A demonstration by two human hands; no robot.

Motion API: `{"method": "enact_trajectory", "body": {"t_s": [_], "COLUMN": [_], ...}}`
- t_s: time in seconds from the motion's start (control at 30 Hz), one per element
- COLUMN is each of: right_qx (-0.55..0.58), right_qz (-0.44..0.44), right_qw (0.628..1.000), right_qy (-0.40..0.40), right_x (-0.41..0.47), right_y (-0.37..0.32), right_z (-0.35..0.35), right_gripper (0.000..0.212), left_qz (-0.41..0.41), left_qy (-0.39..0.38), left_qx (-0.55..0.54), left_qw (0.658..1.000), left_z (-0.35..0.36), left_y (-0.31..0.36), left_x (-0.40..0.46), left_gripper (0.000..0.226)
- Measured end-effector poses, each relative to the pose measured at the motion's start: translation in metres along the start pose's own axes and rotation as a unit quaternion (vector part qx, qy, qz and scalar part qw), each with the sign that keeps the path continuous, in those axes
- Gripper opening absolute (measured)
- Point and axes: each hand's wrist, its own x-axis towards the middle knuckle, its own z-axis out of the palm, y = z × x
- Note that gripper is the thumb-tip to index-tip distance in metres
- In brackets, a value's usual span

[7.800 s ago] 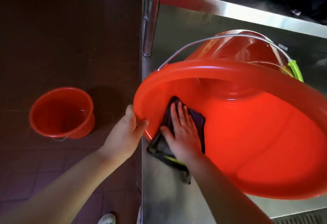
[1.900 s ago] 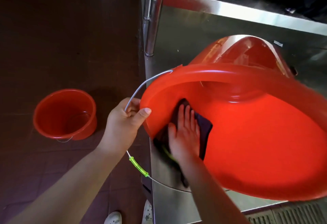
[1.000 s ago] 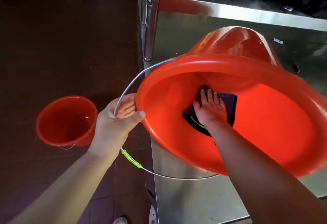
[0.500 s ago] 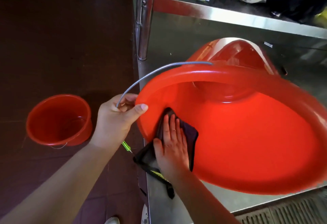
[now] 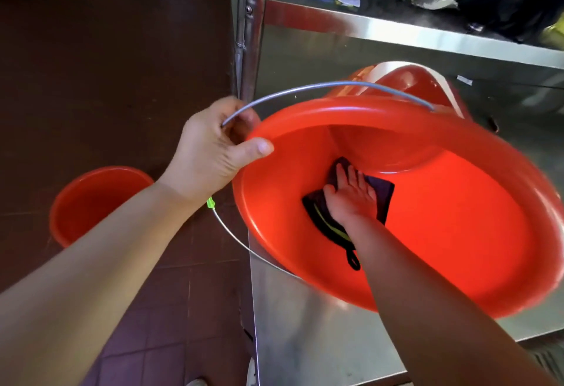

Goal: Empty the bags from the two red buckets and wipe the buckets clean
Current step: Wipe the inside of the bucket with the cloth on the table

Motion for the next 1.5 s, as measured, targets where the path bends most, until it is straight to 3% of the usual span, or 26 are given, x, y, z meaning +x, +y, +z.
{"method": "enact_trajectory", "body": {"t_s": [0.1, 0.2, 0.27, 0.33, 0.4, 0.47, 0.6, 0.73, 0.9, 1.0, 1.13, 1.2, 1.33, 1.5], "right_qx": [0.010, 0.035, 0.046, 0.042, 0.043, 0.073, 0.099, 0.093, 0.014, 0.021, 0.023, 0.016, 0.019, 0.007], "right_qz": [0.005, 0.011, 0.009, -0.005, -0.034, -0.080, -0.179, -0.220, -0.147, -0.067, -0.011, -0.008, 0.000, -0.092], "right_qw": [1.000, 0.999, 0.999, 0.999, 0.998, 0.992, 0.977, 0.969, 0.987, 0.997, 0.999, 0.999, 0.999, 0.994], "right_qy": [0.026, 0.027, 0.021, 0.024, 0.040, 0.057, 0.063, 0.057, 0.060, 0.038, 0.045, 0.050, 0.030, 0.054], "right_x": [0.001, 0.001, -0.005, -0.019, -0.045, -0.084, -0.155, -0.135, -0.056, -0.015, 0.001, 0.003, -0.005, -0.080], "right_y": [-0.003, -0.002, -0.006, -0.015, -0.027, -0.040, -0.051, -0.038, -0.011, 0.006, 0.006, 0.003, -0.002, -0.029], "right_z": [0.006, 0.008, 0.007, 0.008, 0.012, 0.023, 0.037, 0.031, 0.018, 0.007, 0.011, 0.013, 0.012, 0.027], "right_gripper": [0.062, 0.061, 0.061, 0.062, 0.064, 0.068, 0.077, 0.074, 0.069, 0.063, 0.062, 0.062, 0.062, 0.066], "left_qz": [-0.056, -0.230, -0.309, -0.321, -0.316, -0.301, -0.287, -0.257, -0.202, -0.189, -0.217, -0.271, -0.395, -0.374], "left_qy": [0.075, 0.139, 0.113, 0.100, 0.133, 0.158, 0.150, 0.111, 0.073, 0.046, 0.092, 0.114, 0.043, 0.073], "left_qx": [0.074, 0.037, -0.105, -0.197, -0.189, -0.169, -0.151, -0.121, -0.049, -0.015, -0.030, -0.050, -0.117, -0.102], "left_qw": [0.993, 0.963, 0.938, 0.921, 0.920, 0.925, 0.934, 0.952, 0.975, 0.981, 0.971, 0.955, 0.910, 0.919], "left_z": [-0.003, 0.018, 0.042, 0.062, 0.071, 0.072, 0.067, 0.053, 0.037, 0.036, 0.046, 0.053, 0.066, 0.069], "left_y": [-0.036, -0.061, -0.065, -0.066, -0.066, -0.067, -0.065, -0.059, -0.040, -0.032, -0.041, -0.051, -0.072, -0.081], "left_x": [-0.030, -0.081, -0.101, -0.105, -0.101, -0.095, -0.096, -0.082, -0.053, -0.039, -0.043, -0.057, -0.093, -0.097], "left_gripper": [0.089, 0.120, 0.111, 0.088, 0.055, 0.042, 0.050, 0.044, 0.039, 0.043, 0.076, 0.086, 0.050, 0.034]}}
